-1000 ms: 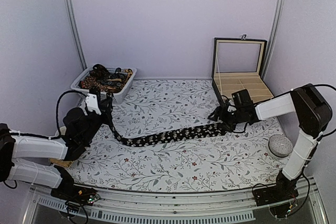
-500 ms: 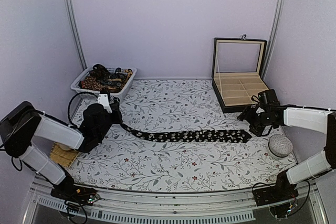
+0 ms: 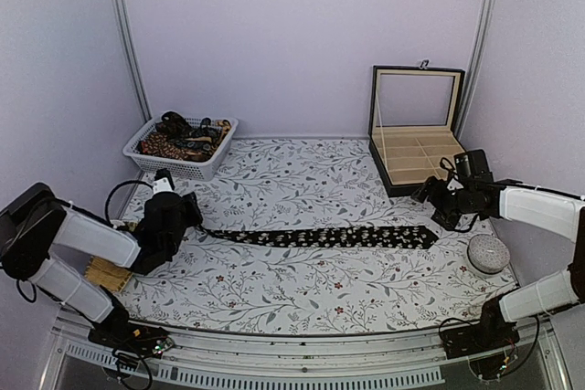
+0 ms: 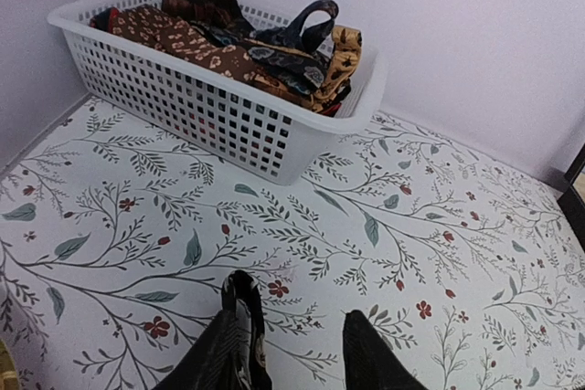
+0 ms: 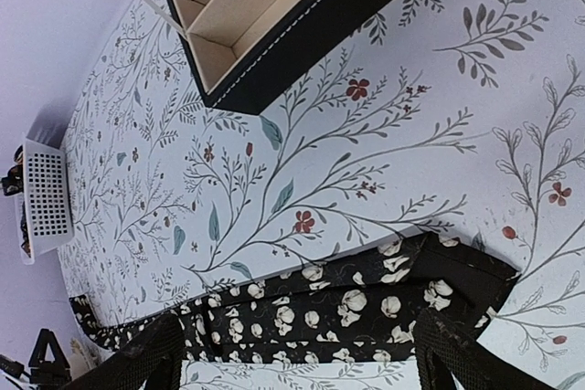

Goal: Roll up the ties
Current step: Fold the tie at the center of the board.

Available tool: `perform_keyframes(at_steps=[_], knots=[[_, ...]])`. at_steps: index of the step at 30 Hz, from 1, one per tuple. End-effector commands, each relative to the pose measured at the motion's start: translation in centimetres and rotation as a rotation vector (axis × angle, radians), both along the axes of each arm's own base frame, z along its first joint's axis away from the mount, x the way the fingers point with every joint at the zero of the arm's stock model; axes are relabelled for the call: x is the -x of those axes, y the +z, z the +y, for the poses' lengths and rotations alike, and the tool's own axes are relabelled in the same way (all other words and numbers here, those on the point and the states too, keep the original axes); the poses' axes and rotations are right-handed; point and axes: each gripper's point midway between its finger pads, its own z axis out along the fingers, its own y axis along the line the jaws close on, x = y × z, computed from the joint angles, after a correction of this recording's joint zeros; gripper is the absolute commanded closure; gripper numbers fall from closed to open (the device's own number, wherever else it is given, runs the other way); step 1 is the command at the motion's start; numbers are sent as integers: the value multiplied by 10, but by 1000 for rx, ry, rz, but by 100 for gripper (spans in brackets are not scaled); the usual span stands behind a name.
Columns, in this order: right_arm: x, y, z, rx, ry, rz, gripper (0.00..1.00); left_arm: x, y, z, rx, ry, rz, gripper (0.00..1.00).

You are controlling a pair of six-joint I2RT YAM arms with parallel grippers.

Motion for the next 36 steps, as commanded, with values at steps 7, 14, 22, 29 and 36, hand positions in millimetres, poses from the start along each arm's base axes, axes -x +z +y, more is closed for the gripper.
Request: perform_keyframes(at_steps=[7,14,22,29,36], knots=[[-22,39,47,18,182,-149,13,-2,-21,31,149,105,134,40],[-27,49,71,96,269,-196,13,-39,-48,14,115,12,352,32],[-30,62,81,122,324,-239,13,-49,-75,5,108,-31,480,34],[-17,17,124,83,504,-124,14,-51,-90,10,109,3,527,45],[2,-34,146,-66,549,30,14,-53,-78,9,153,-6,461,80]])
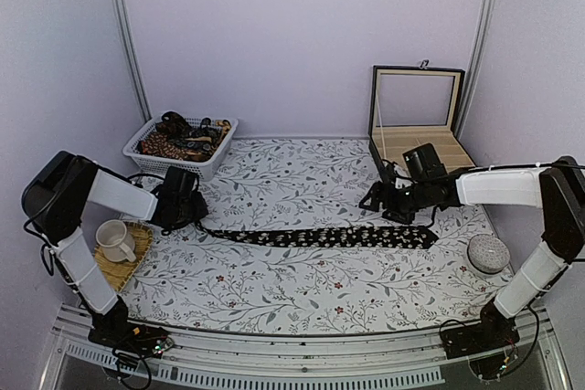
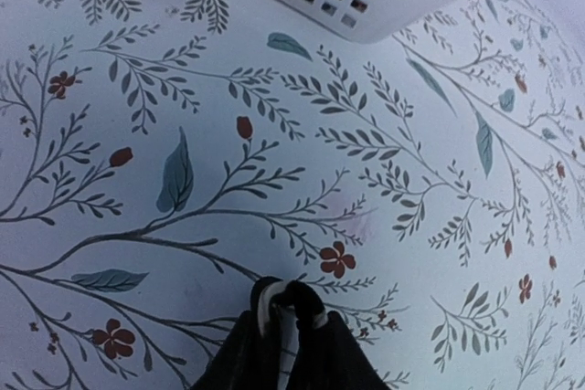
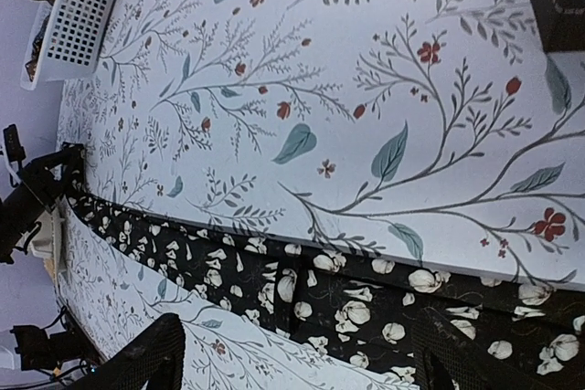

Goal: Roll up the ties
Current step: Fold the tie at the center of the board.

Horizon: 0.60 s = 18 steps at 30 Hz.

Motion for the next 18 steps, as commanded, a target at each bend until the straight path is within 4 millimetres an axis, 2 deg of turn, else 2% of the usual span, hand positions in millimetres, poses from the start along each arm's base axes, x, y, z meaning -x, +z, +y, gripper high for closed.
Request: perform_keyframes(at_steps=[1,4,11,14,18], knots=[[15,-37,14,-57,42,133,14,-6,17,-4,57,-8,-88,83],[19,-54,10,-24,35,175,14,-9,32,-9,100,-30,-175,89],[24,-91,-4,-4,-12,281,11,-15,67,-22,163,-117,-375,89],[26,-100,-19,1,-58,315,10,-10,81,-22,184,-133,-463,89],[23,-99,-51,17,-149,320,9,-4,81,-18,193,-123,-485,87]])
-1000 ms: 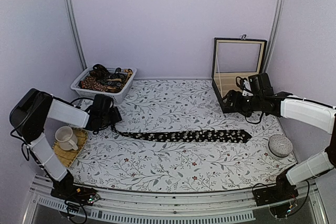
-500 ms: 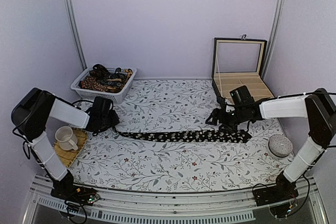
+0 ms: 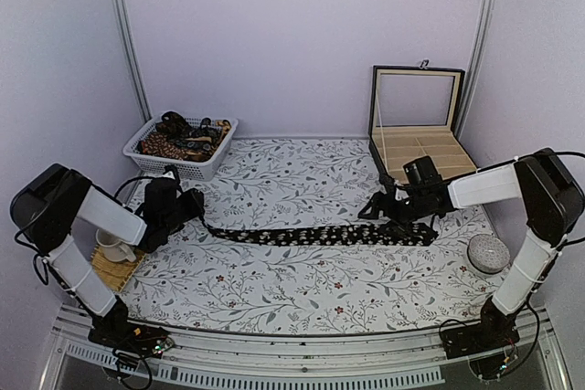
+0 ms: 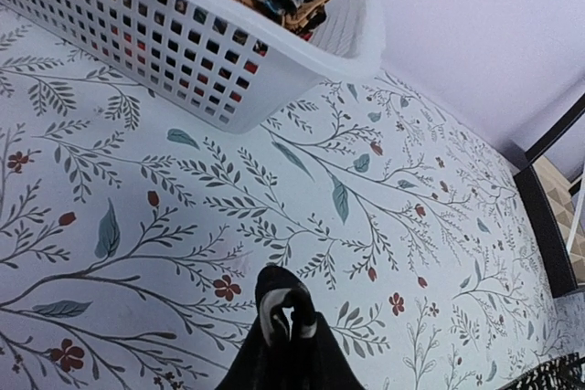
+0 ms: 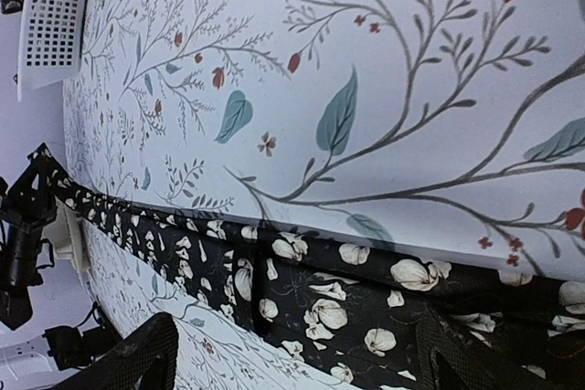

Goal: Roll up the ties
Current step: Fold the tie at the center of the board.

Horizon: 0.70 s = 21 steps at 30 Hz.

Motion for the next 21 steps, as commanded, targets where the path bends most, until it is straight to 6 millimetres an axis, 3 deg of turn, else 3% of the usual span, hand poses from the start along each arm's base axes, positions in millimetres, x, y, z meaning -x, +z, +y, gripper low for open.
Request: perform_keyframes(at_steps=[1,5,12,16,21], knots=[[15,-38,-56,120,-143,127,8,-5,27,-1,44,-12,-125,84],[5,-25,-92,150,-241,96,8,3,13,-2,90,-6,-84,69],[-18,-1,-126,186,-327,27,7,22,-4,5,153,25,-45,66],[-33,22,-123,165,-320,-39,7,24,-1,2,161,2,-49,63],[-44,71,-102,110,-235,-172,7,27,8,-4,157,-41,-64,54]])
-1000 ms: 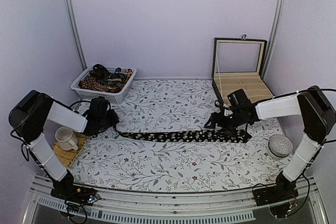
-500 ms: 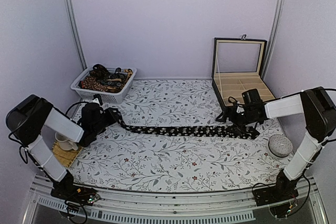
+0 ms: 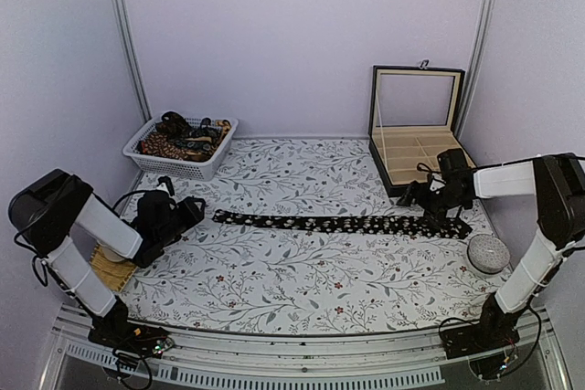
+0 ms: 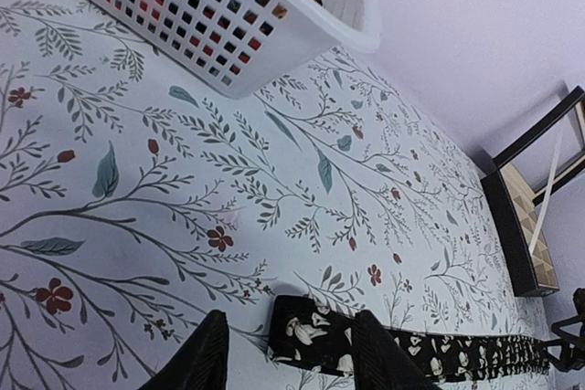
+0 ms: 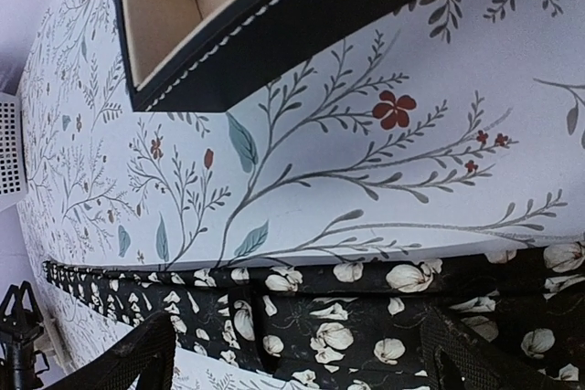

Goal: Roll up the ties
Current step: Fold the tie at the center of the board.

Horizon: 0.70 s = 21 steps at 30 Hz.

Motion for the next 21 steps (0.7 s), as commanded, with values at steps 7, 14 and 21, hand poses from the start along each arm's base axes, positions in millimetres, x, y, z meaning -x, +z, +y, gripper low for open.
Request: perform_keyframes(at_steps=[7,14,21], knots=[[-3,99,40,33,170,-251,6,-1,16,-38,30,-238,-60,52],[5,117,50,32,217,-287,7,0,-3,-52,104,-349,2,55],[12,132,64,22,264,-318,7,0,-31,-48,105,-328,132,57]])
